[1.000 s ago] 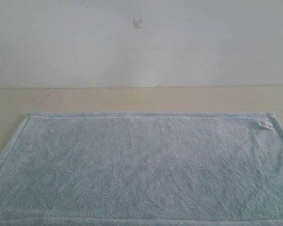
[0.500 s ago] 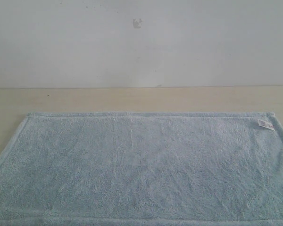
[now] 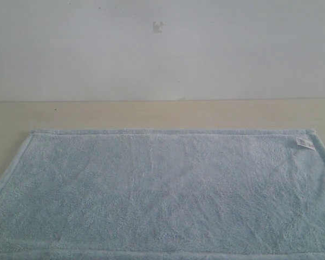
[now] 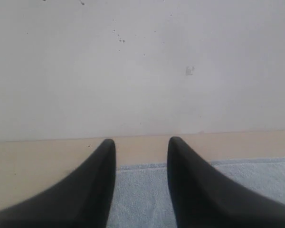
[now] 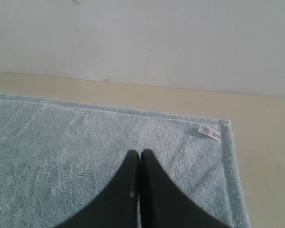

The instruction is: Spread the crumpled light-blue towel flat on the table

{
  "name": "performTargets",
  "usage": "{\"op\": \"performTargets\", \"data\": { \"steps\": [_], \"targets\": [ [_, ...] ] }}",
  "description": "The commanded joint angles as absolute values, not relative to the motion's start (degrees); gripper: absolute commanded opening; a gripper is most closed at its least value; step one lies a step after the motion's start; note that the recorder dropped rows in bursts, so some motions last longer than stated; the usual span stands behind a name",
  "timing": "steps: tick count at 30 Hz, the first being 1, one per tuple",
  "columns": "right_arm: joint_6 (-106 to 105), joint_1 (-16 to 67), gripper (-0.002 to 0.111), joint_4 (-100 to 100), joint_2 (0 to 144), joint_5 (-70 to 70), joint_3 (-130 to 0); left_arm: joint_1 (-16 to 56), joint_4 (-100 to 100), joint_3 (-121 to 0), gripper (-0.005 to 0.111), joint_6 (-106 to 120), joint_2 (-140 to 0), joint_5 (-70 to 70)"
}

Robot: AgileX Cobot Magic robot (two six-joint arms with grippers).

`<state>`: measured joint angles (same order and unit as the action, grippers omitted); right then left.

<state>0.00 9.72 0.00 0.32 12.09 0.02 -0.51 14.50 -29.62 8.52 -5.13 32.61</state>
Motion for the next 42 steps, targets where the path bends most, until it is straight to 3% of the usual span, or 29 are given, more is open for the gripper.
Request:
{"op": "performTargets", "data": {
  "steps": [1, 22, 42],
  "targets": [
    [-0.32, 9.65, 0.000, -0.62, 0.00, 12.15, 0.00, -0.05, 14.84, -22.01, 0.035, 7.92, 0.00, 27.81],
    [-0.32, 9.65, 0.000, -0.62, 0.00, 12.15, 0.00, -0.05, 15.59, -0.56, 0.035, 0.96, 0.00, 12.07],
    [0.00, 9.65, 0.000, -0.62, 0.00, 12.04, 0.00, -0.05, 15.17, 0.00, 0.035, 0.00, 0.00, 12.00]
  ]
}}
